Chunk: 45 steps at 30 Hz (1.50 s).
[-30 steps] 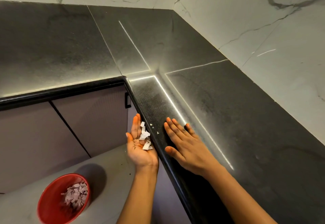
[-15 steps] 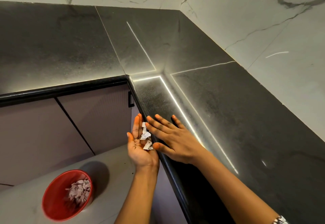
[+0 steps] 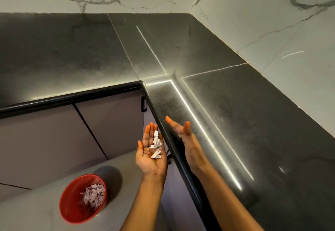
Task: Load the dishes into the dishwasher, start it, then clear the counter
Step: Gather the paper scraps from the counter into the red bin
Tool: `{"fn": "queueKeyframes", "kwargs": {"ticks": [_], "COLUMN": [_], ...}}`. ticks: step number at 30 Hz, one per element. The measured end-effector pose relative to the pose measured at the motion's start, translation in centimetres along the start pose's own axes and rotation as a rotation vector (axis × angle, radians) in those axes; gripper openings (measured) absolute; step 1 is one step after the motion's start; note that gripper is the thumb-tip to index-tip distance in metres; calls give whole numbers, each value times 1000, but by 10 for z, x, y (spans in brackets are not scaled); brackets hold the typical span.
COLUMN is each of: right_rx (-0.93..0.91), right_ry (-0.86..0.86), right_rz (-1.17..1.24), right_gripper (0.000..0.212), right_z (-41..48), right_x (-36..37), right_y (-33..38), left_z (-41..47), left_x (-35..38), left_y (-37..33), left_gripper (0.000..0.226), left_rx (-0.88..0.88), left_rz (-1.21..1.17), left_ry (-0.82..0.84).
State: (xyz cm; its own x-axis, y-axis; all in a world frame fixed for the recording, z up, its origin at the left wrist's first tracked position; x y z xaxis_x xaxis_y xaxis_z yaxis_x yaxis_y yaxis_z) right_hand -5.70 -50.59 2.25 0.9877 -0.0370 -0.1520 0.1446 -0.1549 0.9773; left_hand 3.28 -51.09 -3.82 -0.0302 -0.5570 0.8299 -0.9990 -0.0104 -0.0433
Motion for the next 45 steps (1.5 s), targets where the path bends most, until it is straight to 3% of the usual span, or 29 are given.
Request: {"fn": "queueKeyframes", "kwargs": {"ticks": [2, 5, 9, 15, 21, 25, 29, 31, 33, 37, 39, 42, 45], "right_rx": [2, 38, 204, 688, 1035, 1102, 1153, 1268, 1273, 1060, 957, 1001, 1014], "right_ry": [-119, -159, -188, -244, -335, -362, -214, -181, -171, -288, -329, -156, -60], "right_rz": [190, 485, 786, 903, 918, 825, 481, 309, 298, 82, -29, 114, -44], "right_gripper": [96, 100, 76, 67, 64, 72, 80, 67, 57, 21, 6, 25, 49], "right_z": [-4, -7, -5, -7, -17, 3, 32, 27, 21, 22, 30, 33, 32], "right_x": [16, 54, 126, 271, 377, 417, 427, 427, 429, 422, 415, 423, 421], "right_y": [4, 6, -19, -132, -282, -369, -425, -444, -449, -453, -445, -438, -445], "left_z": [-4, -4, 5, 37, 97, 153, 206, 211, 208, 204, 208, 211, 211], "left_x": [-3, -6, -26, -125, -256, -333, -378, -397, -413, -414, -409, -400, -404], "left_y": [-14, -54, -126, -246, -307, -326, -347, -362, -372, -376, -375, -369, -370], "left_gripper": [62, 62, 62, 60, 38, 59, 73, 69, 57, 8, 15, 5, 15], "left_rx": [-24, 13, 102, 247, 179, 68, -87, -160, -194, -89, -94, -205, -232], "left_rz": [-28, -63, -62, 34, 313, 497, 543, 650, 735, 775, 824, 885, 936], "left_ry": [-15, -38, -116, -439, -730, -902, -918, -935, -943, -1047, -1029, -891, -898]}}
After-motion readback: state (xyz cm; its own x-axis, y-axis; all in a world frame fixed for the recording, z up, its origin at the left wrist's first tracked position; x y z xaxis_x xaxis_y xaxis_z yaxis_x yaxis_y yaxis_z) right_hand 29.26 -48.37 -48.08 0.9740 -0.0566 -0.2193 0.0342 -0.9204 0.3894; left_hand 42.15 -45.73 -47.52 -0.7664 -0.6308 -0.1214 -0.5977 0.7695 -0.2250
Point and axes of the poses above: each hand's wrist, its own z-axis towards the middle knuckle, its own x-axis out of the palm, y = z × x, the point moved 4 cm from there along z, towards the middle knuckle, and after that the axes turned 11 degrees about -y, right-handed, at the moved point
